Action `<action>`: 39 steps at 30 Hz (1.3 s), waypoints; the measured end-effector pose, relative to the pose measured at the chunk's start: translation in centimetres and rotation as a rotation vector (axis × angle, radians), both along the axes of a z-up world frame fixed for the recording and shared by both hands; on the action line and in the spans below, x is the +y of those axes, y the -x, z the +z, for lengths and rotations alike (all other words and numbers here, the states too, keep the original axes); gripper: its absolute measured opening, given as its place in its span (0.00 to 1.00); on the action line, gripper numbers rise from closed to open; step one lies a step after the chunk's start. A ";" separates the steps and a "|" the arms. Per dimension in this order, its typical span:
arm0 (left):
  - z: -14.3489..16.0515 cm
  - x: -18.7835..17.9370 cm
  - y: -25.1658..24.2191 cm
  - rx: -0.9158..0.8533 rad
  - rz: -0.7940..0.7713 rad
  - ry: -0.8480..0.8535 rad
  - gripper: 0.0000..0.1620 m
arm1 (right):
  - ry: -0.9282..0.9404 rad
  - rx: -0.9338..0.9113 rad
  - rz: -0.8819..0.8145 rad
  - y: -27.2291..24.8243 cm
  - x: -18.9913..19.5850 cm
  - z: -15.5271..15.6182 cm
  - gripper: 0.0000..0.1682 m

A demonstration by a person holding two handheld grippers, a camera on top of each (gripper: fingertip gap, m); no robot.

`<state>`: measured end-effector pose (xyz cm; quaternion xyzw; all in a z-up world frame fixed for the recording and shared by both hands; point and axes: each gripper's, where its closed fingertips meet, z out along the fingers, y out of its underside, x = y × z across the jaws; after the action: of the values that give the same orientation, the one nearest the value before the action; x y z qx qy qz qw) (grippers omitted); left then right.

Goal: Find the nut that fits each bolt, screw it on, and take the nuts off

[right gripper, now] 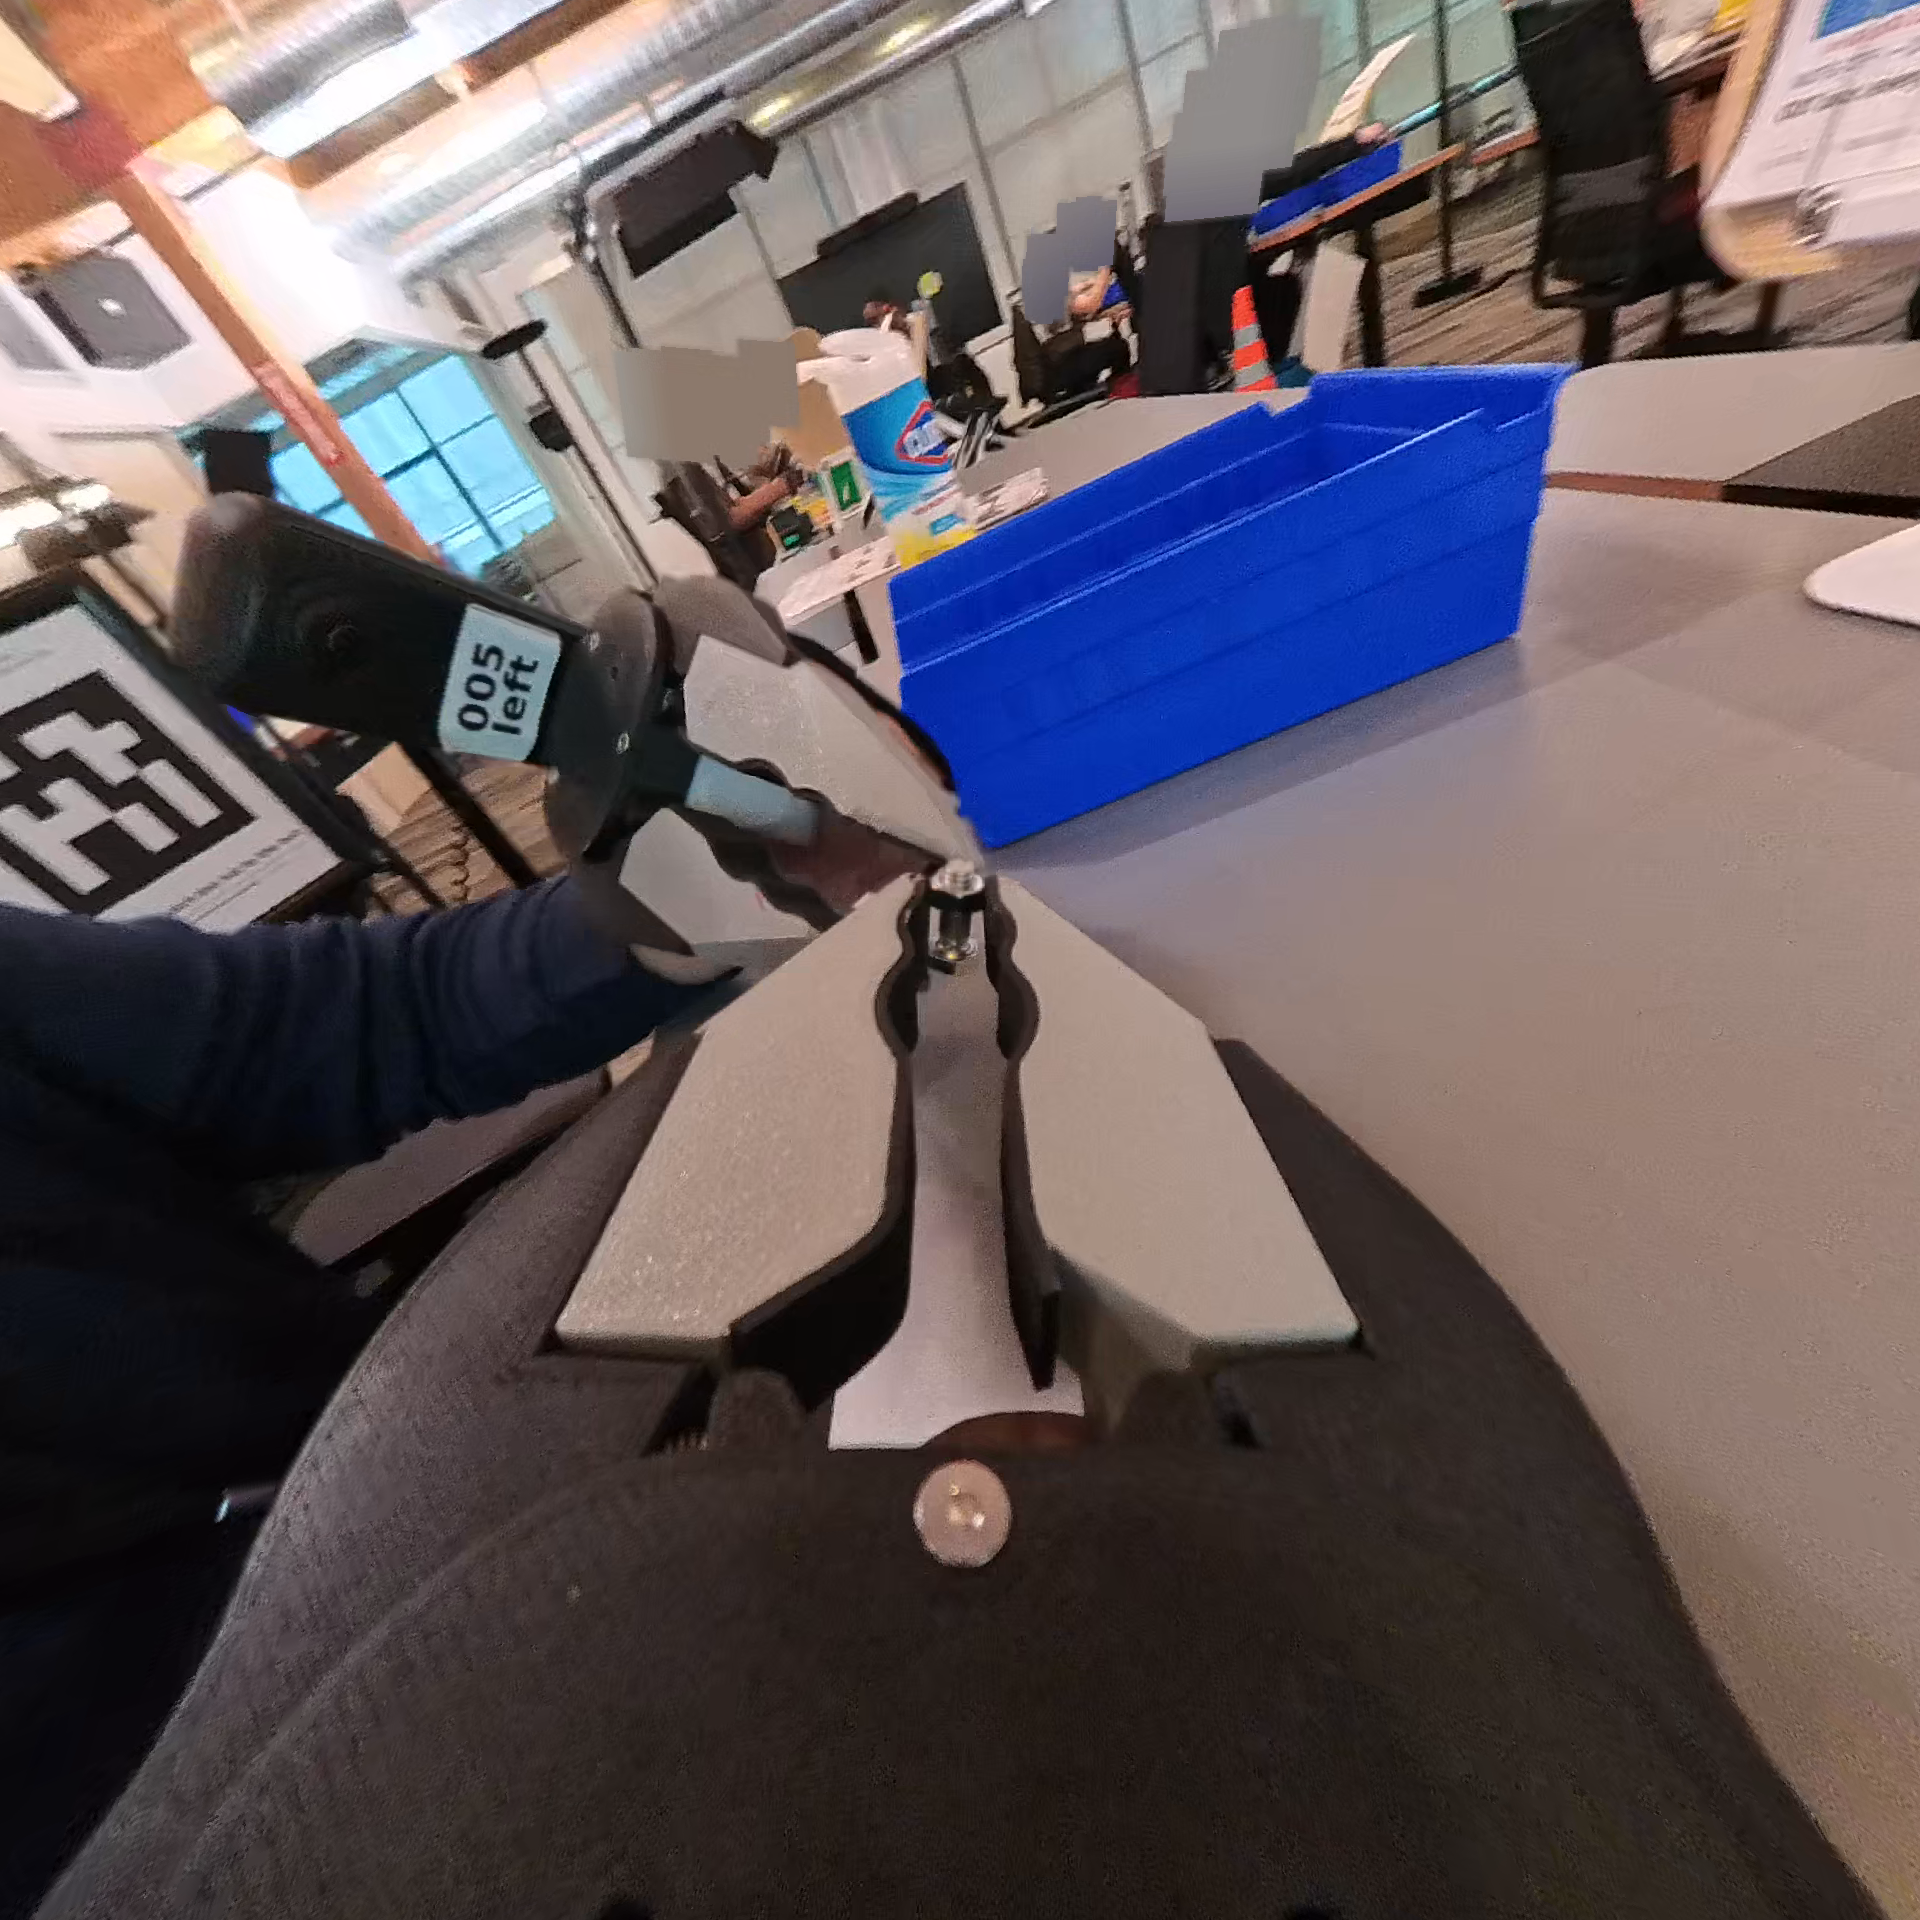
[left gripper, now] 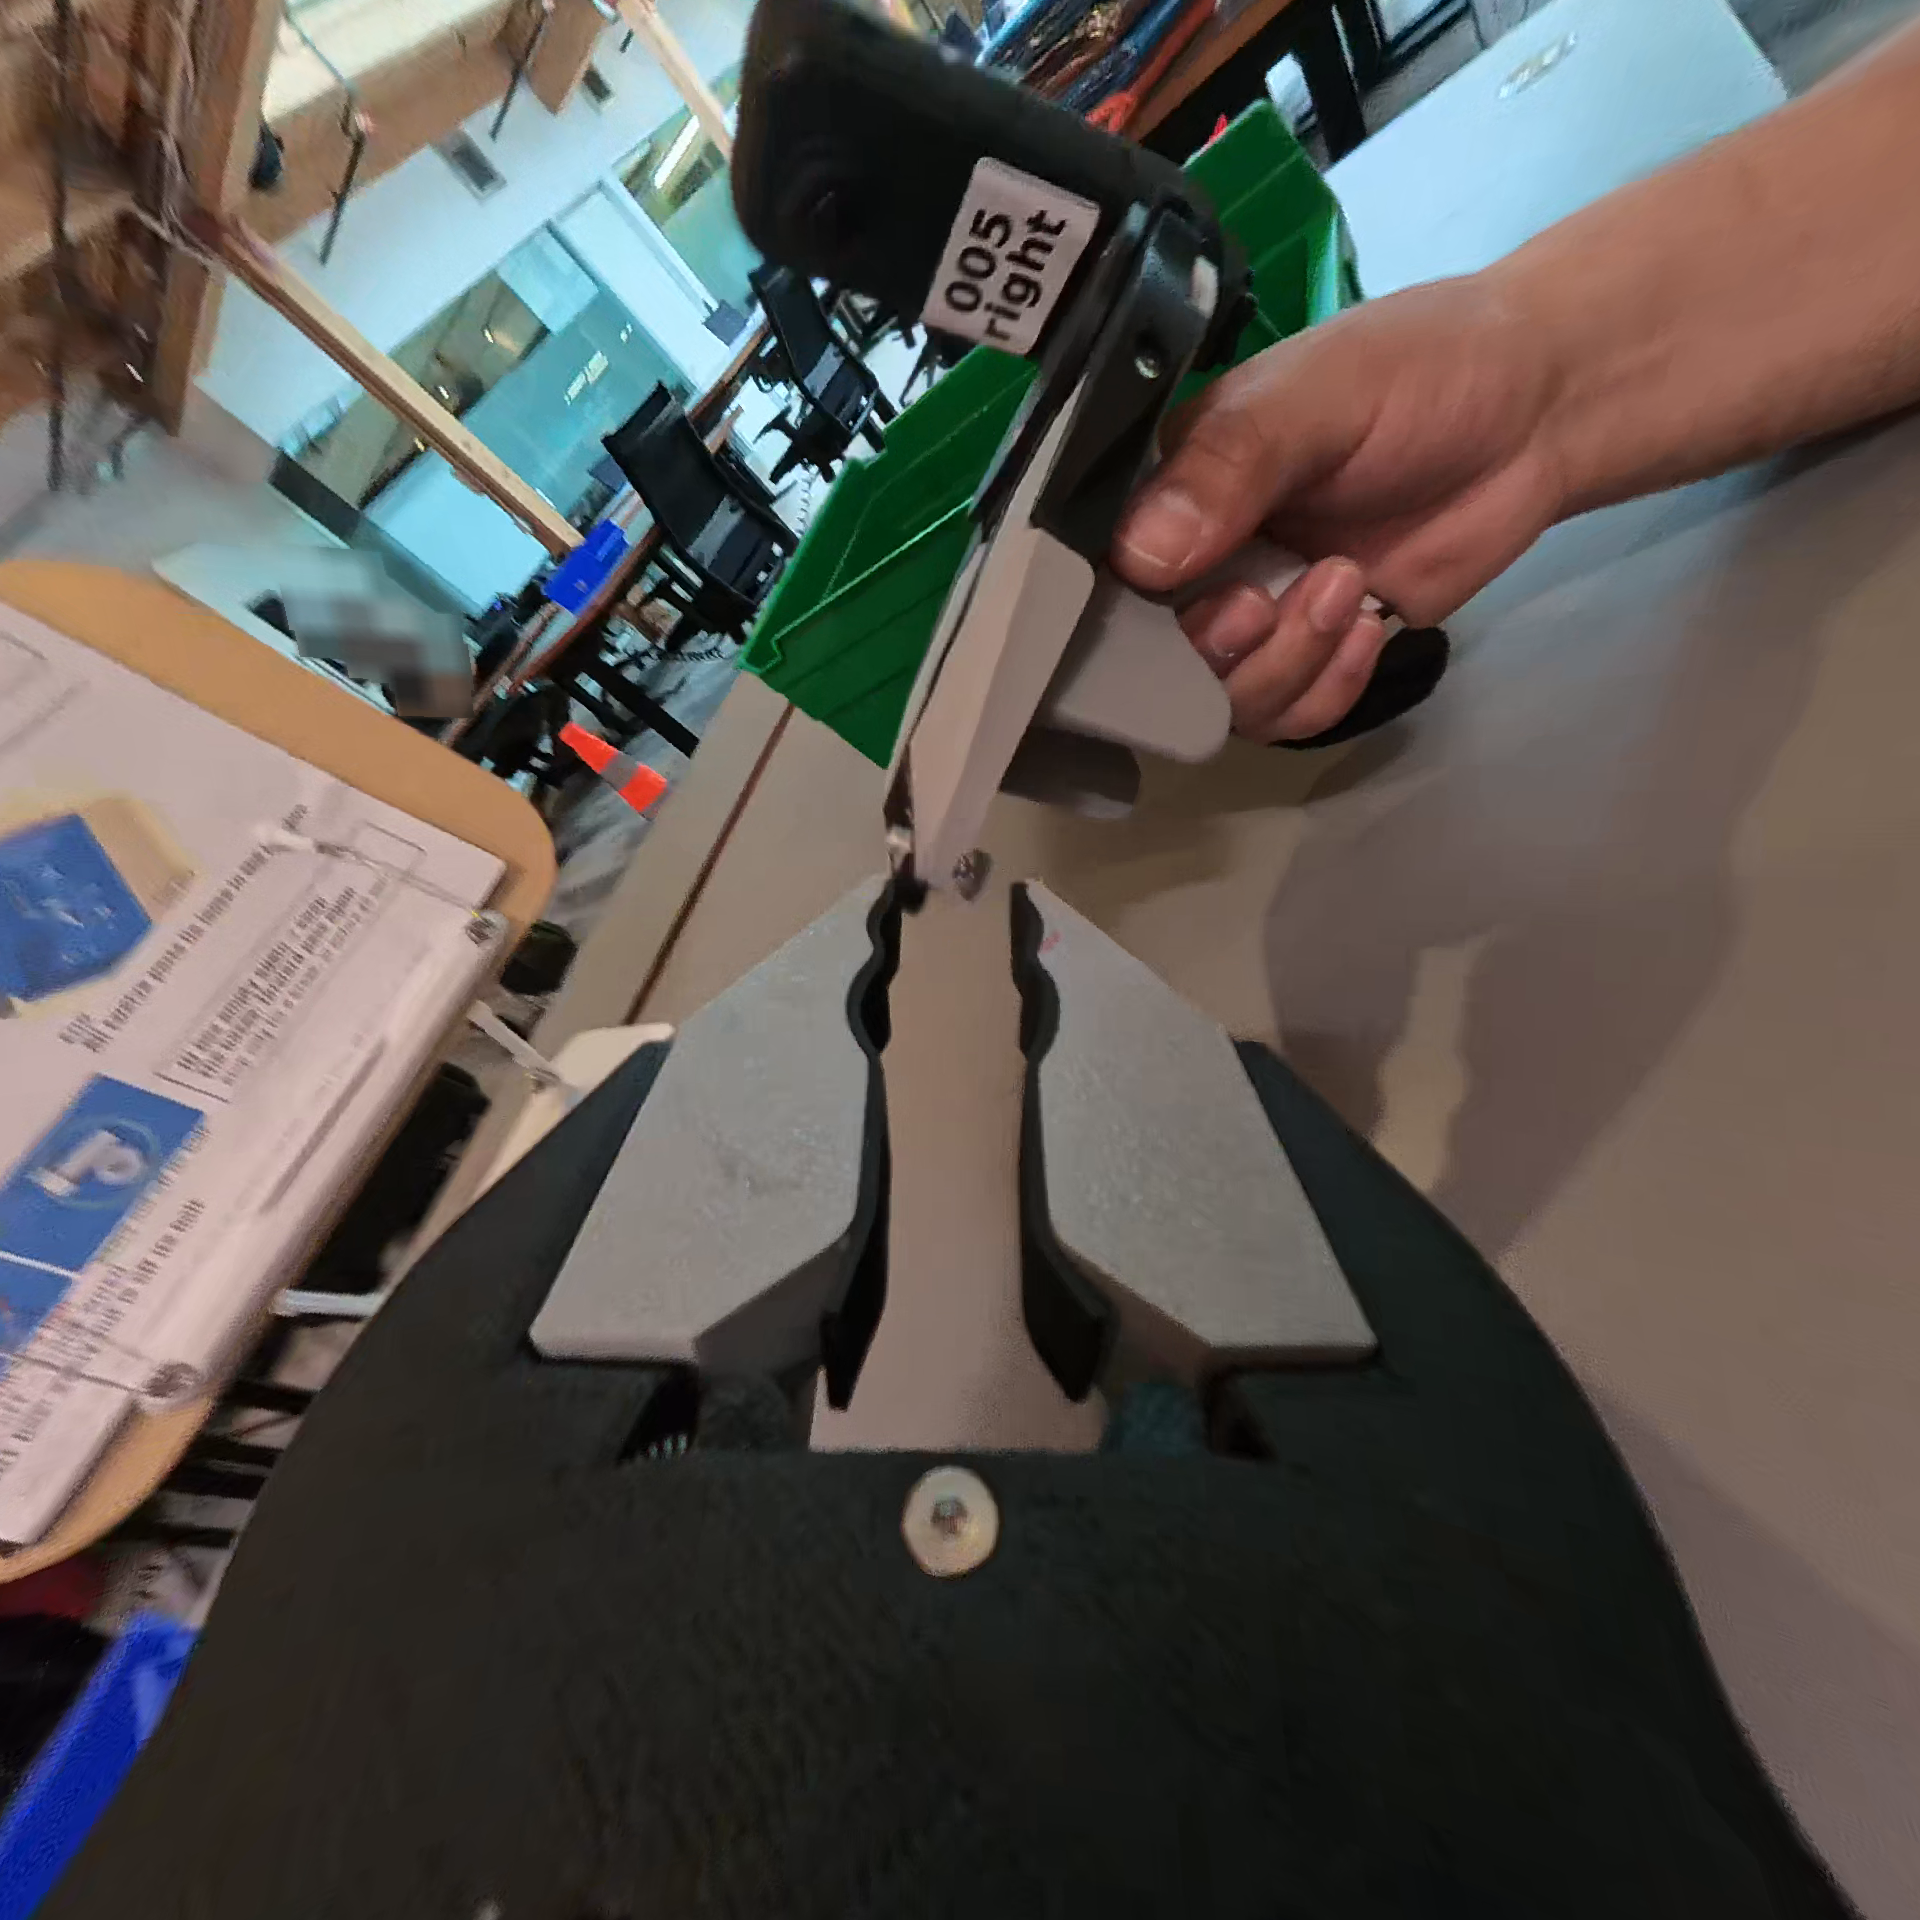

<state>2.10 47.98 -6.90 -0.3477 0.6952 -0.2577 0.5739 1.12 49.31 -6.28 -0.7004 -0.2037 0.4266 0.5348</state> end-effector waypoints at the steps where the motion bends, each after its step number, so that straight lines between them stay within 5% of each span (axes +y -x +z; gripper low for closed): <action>1: -0.1 0.2 0.0 0.005 0.002 0.051 0.13 | -0.009 0.015 -0.019 -0.4 0.2 0.3 0.04; 11: 0.3 0.3 -1.5 -0.010 -0.066 0.711 0.12 | -0.200 0.007 -0.133 -1.1 0.4 2.5 0.04; 39: 2.2 0.0 -0.6 -0.108 -0.192 0.868 0.06 | -0.208 0.108 -0.105 0.5 0.6 2.7 0.04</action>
<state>2.74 47.97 -4.71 -0.4764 0.5209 -0.5955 0.3835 0.61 49.95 -3.53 -0.6269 -0.1808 0.4117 0.6363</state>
